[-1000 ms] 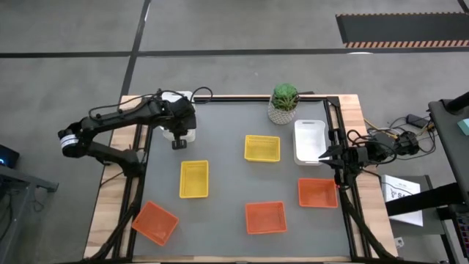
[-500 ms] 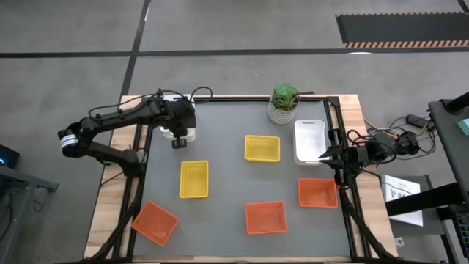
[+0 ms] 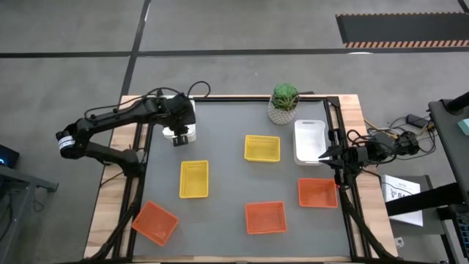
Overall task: Stack baskets by color
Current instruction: Stack the middle orange bin on top of the right orange bin
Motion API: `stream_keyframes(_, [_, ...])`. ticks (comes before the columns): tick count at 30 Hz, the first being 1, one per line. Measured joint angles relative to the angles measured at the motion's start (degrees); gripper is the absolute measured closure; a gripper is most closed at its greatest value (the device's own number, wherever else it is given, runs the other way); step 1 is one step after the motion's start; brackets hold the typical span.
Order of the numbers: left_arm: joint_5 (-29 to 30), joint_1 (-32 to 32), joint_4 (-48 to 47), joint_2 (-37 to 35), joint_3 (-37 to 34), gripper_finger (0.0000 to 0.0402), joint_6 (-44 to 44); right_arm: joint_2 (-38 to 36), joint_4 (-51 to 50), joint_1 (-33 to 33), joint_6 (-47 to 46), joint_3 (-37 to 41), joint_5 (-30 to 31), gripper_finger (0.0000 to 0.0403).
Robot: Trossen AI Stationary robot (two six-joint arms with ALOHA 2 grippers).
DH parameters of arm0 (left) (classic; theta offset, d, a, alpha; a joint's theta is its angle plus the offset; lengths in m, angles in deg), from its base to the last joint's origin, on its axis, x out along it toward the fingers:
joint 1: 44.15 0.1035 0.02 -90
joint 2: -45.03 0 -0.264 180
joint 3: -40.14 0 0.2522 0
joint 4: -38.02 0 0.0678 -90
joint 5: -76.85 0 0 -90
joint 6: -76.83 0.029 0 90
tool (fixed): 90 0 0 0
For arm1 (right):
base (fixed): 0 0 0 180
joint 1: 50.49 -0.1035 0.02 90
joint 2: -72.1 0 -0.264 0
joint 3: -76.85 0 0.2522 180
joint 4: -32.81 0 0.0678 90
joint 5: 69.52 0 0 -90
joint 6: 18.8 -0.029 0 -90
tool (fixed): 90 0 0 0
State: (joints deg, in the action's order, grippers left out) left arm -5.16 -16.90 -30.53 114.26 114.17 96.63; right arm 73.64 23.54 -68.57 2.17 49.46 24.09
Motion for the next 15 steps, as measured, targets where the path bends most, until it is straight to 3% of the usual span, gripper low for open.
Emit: stream_keyframes(15, [-0.2,-0.84,7.93,-1.01,-8.04,0.0355,-9.04,0.0,-0.96,0.0,0.02,0.0,0.0,0.0376])
